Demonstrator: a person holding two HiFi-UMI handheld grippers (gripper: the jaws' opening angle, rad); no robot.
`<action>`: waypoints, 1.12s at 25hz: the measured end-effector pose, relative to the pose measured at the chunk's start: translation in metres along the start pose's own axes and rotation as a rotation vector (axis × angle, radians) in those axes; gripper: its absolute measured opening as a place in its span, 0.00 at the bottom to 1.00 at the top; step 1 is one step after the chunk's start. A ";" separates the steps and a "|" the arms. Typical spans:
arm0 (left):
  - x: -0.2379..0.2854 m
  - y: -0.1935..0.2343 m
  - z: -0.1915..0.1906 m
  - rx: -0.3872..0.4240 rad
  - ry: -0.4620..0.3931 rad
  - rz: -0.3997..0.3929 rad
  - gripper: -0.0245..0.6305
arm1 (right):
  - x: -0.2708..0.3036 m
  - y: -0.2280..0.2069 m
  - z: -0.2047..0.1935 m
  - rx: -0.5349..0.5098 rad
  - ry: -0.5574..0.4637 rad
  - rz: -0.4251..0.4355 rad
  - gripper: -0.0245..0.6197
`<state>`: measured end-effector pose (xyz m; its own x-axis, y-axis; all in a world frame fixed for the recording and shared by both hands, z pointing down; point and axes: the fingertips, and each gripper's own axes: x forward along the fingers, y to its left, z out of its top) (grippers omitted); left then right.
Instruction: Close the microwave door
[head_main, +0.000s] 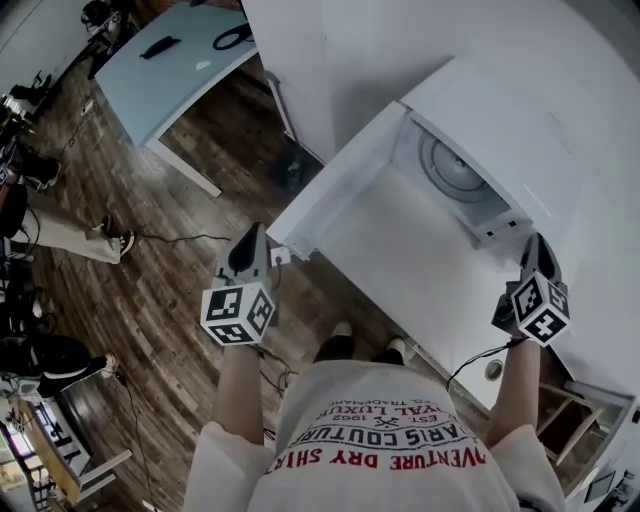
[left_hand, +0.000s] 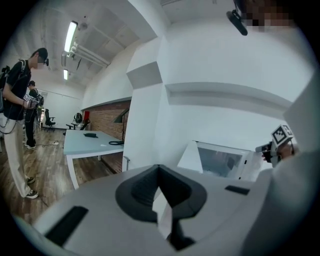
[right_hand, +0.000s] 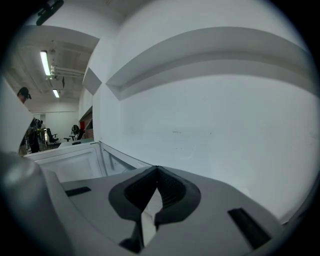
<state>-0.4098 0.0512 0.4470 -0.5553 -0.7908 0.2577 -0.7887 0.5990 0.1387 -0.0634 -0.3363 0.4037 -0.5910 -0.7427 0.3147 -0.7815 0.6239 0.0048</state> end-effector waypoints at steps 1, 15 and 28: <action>0.000 0.000 0.000 -0.002 -0.003 -0.008 0.04 | 0.000 0.001 -0.001 0.002 0.001 -0.002 0.06; 0.012 -0.075 -0.021 -0.048 0.048 -0.371 0.04 | -0.002 0.000 -0.001 0.032 -0.005 -0.077 0.06; 0.025 -0.187 -0.022 -0.029 0.066 -0.456 0.04 | 0.000 0.000 0.001 0.081 0.006 0.039 0.06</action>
<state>-0.2707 -0.0777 0.4488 -0.1340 -0.9653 0.2243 -0.9402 0.1954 0.2789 -0.0634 -0.3360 0.4031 -0.6206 -0.7164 0.3186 -0.7715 0.6306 -0.0848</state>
